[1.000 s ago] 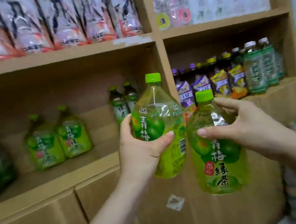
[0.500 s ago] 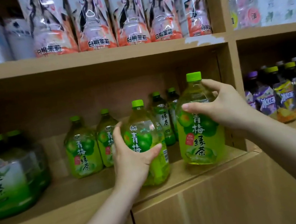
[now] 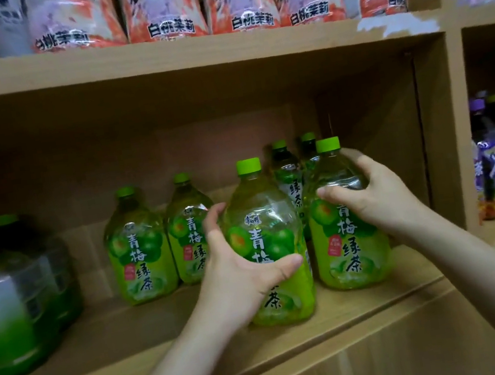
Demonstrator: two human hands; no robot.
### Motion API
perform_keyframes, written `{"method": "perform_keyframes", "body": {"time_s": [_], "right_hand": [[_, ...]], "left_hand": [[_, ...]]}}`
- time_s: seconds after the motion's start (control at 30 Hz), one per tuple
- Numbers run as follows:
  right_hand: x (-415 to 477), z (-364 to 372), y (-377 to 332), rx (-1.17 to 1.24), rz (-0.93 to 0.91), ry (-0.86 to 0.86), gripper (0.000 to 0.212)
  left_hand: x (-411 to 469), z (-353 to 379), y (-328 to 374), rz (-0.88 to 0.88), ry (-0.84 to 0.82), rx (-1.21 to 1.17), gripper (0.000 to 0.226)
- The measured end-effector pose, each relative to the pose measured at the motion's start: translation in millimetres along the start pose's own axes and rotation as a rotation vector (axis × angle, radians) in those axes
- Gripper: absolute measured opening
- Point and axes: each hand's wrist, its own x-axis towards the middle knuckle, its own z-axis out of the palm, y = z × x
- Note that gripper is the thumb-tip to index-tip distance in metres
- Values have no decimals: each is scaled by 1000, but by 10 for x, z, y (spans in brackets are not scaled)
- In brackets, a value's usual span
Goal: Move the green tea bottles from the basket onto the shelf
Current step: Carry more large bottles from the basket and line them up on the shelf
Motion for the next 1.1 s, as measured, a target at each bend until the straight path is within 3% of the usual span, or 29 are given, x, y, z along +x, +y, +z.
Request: {"method": "perform_keyframes", "body": {"time_s": [0.1,0.17,0.23,0.3,0.37,0.53,0.67,0.73,0.87,0.97,1.03,1.1], "right_hand": [[-221,67,-12,-334,-89,223,75],[-489,223,-71,-424,-327,408,60],[-717,468,-147,-384,-462,336,50],[-818,641,-247,-346,-318,106,59],[-788,702,-272,-390,-178,-2,69],[-724,695,-342,-376,-150,-39,74],[-706,847,-365,-328,-77,-152,116],[-668,964,-361,-350,-58,-99,126],[-534,1157,-360,-462,19,-44,125],[-368,1301,-332,-454,91,-47,123],[-214,1385,-296,-436,168,-57,122],[-48,1433,-255,-451,204,-69,122]], "left_hand": [[24,72,-54,51,41,-1,117],[30,104,-70,69,64,16,116],[43,137,-109,100,113,42,113],[65,148,-136,131,148,63,107],[76,94,-164,140,126,57,106],[-71,-175,-260,166,-82,254,119],[-17,-255,-295,195,-65,478,116],[29,-258,-313,165,-68,502,118],[149,-449,-386,95,-192,382,114],[339,-725,-468,215,93,612,85],[471,-862,-530,123,298,729,81],[535,-926,-619,-47,358,728,87]]}}
